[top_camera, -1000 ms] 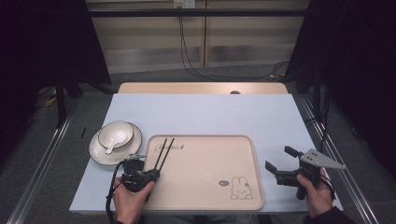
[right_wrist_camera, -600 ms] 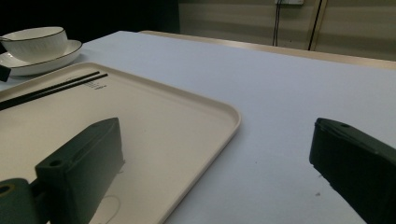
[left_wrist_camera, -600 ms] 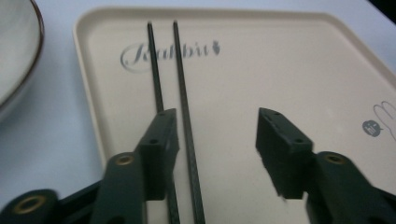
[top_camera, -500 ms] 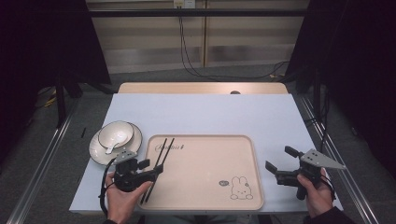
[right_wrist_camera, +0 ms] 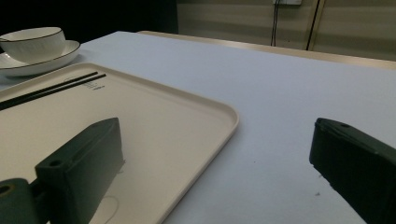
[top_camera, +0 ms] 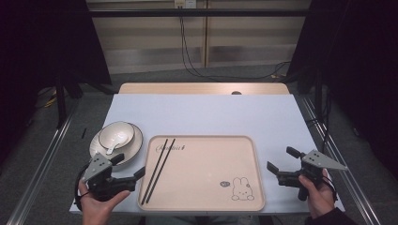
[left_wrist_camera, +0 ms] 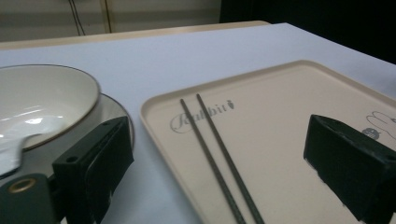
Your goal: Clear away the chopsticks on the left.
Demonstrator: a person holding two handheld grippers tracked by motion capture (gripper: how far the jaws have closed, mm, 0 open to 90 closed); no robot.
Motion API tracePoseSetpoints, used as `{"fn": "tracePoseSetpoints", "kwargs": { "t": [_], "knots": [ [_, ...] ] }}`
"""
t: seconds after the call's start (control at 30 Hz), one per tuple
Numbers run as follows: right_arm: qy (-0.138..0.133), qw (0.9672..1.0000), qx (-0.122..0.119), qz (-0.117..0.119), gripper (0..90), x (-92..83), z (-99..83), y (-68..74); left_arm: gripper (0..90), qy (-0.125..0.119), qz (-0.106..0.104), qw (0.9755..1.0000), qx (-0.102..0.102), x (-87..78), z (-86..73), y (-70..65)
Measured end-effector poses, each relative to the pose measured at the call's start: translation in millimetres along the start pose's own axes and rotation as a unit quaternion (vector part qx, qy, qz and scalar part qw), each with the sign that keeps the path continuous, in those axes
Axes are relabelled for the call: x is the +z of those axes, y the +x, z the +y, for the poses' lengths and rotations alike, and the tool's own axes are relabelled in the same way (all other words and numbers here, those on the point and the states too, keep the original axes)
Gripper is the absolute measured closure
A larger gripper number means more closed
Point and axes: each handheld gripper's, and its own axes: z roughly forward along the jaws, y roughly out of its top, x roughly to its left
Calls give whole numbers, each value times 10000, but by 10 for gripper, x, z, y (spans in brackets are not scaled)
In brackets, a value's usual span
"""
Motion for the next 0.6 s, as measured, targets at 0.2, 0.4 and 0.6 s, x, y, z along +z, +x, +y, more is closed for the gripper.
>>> {"fn": "tracePoseSetpoints", "kwargs": {
  "t": [0.2, 0.4, 0.6],
  "knots": [
    [6, 10000, 15, -29, 24, -9, -4, 1, 19, -100, -248, 9996, -41, -202, -113, 166],
    [-26, 10000, 10, -30, 24, -26, -7, -5, 20, -175, -272, 9991, -267, -331, -215, 304],
    [20, 10000, -12, -26, 24, -24, -11, -9, 20, -144, -142, 9982, -565, -347, -266, 362]
  ]
}}
